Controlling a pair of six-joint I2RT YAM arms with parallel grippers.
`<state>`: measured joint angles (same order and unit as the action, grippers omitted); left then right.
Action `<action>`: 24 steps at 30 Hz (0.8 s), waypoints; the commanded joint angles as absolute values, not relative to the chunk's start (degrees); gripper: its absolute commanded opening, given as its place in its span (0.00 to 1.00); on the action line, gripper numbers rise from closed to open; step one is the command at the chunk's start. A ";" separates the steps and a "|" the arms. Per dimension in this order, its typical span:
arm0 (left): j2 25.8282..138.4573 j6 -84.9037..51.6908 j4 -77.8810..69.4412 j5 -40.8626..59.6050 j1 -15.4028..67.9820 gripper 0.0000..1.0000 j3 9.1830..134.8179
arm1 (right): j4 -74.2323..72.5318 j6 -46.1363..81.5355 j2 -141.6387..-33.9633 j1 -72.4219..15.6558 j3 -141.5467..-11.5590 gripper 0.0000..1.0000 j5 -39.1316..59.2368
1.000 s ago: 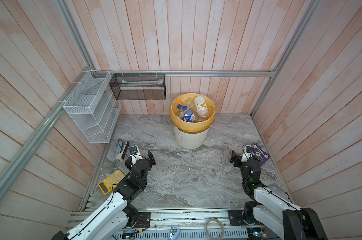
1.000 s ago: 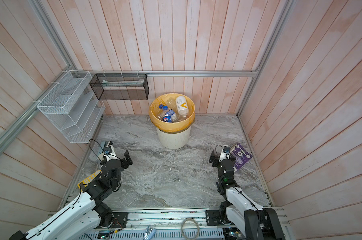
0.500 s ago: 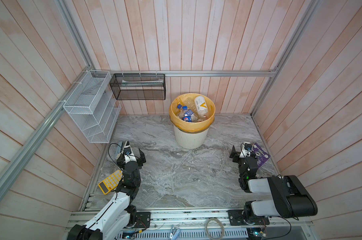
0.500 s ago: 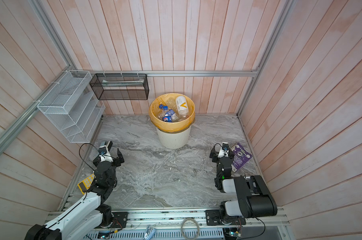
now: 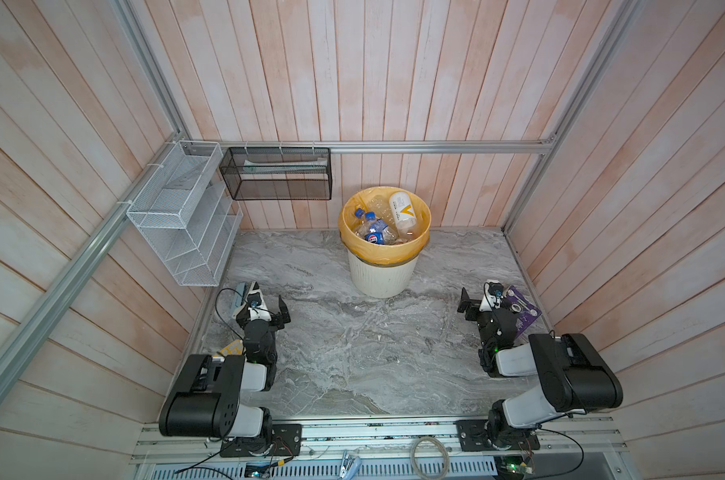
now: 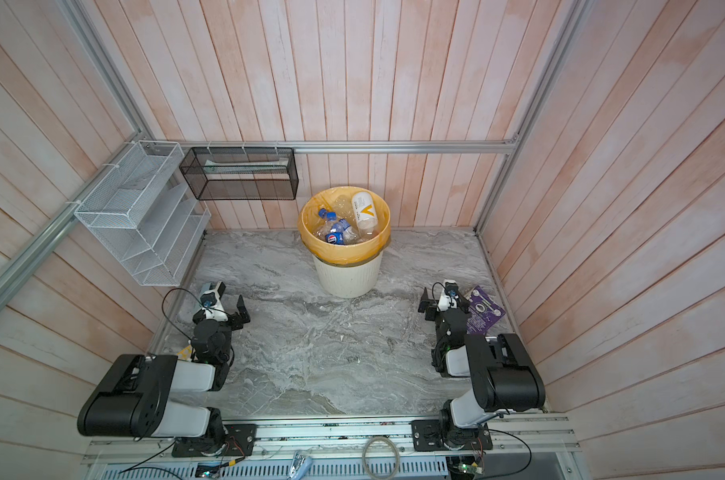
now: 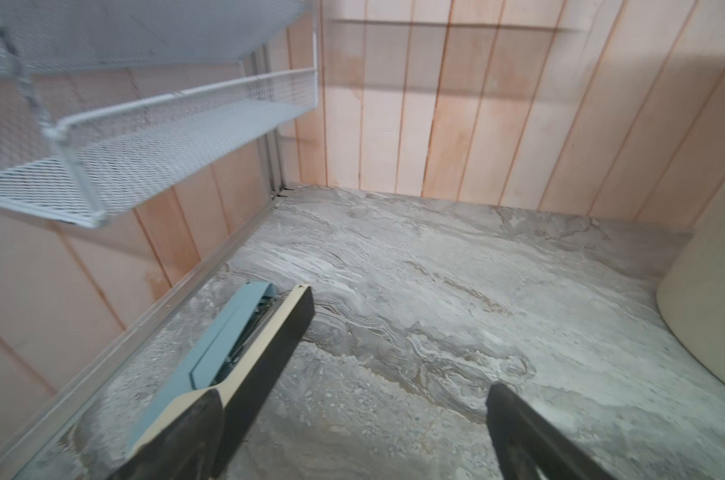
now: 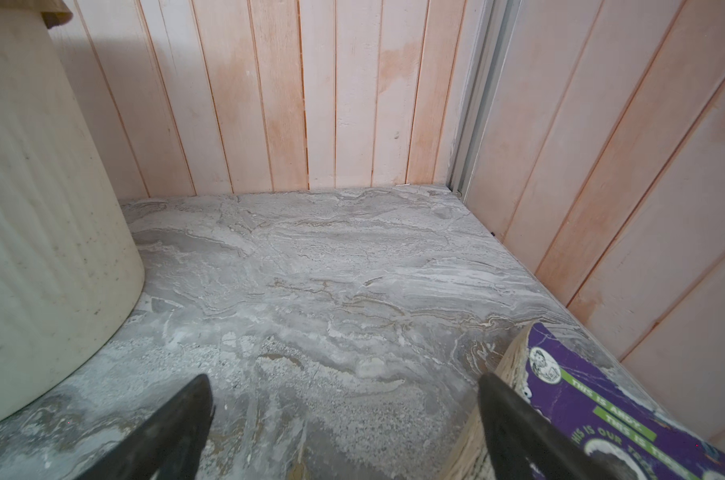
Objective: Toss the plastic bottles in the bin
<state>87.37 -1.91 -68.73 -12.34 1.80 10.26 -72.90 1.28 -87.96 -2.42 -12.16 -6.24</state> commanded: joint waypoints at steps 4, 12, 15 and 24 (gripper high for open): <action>89.49 -0.70 -67.62 -6.18 1.01 1.00 15.42 | -73.31 1.25 -88.06 -2.15 -12.83 1.00 -5.00; 88.57 -1.32 -64.90 -6.59 0.70 1.00 15.92 | -73.30 1.25 -88.01 -2.18 -12.85 1.00 -4.97; 88.45 -1.32 -64.66 -6.59 0.70 1.00 16.07 | -73.30 1.23 -88.06 -2.18 -12.84 1.00 -4.98; 88.40 -1.32 -64.60 -6.59 0.70 0.99 16.00 | -73.30 1.23 -88.06 -2.17 -12.85 1.00 -5.01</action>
<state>88.77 -1.30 -65.12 -7.49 1.02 15.53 -72.88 1.28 -87.96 -2.42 -12.16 -5.65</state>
